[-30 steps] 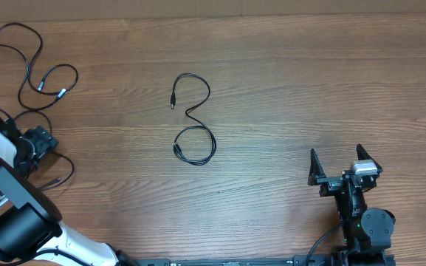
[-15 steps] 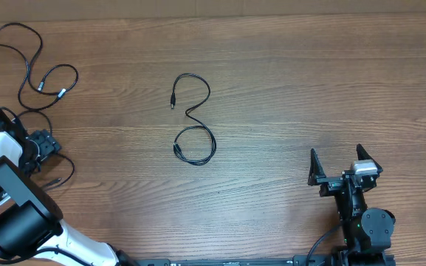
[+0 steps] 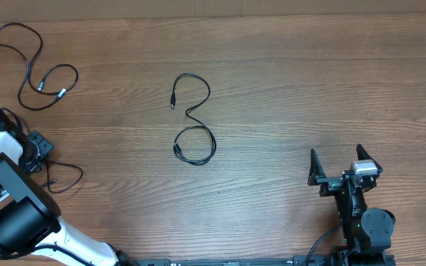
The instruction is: Untangle cables
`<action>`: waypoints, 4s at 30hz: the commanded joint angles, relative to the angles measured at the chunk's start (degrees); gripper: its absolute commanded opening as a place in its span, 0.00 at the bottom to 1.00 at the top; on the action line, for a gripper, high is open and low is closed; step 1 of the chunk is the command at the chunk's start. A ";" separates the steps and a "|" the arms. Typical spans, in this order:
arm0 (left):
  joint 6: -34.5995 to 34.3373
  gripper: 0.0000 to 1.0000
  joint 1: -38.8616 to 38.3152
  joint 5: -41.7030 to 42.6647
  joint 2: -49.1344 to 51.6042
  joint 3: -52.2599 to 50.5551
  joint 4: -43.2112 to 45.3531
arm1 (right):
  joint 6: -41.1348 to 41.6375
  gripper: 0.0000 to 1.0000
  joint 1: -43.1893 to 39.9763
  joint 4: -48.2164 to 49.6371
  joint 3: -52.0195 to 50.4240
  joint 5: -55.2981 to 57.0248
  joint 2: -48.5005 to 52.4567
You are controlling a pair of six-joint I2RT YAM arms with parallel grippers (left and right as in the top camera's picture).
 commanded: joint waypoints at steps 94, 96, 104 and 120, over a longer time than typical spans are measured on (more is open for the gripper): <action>-31.74 0.04 10.01 14.78 2.01 -0.26 -7.85 | -0.04 1.00 -0.26 0.39 -0.57 0.68 -0.42; -31.69 0.04 10.12 15.87 1.99 0.42 -7.96 | -0.04 1.00 -0.26 0.37 -0.57 0.68 -0.42; -31.69 0.04 10.12 17.97 1.75 9.77 -16.33 | -0.04 1.00 -0.26 0.39 -0.57 0.68 -0.42; -9.25 0.99 9.60 36.52 1.77 25.09 -28.59 | -0.04 1.00 -0.26 0.39 -0.57 0.66 -0.42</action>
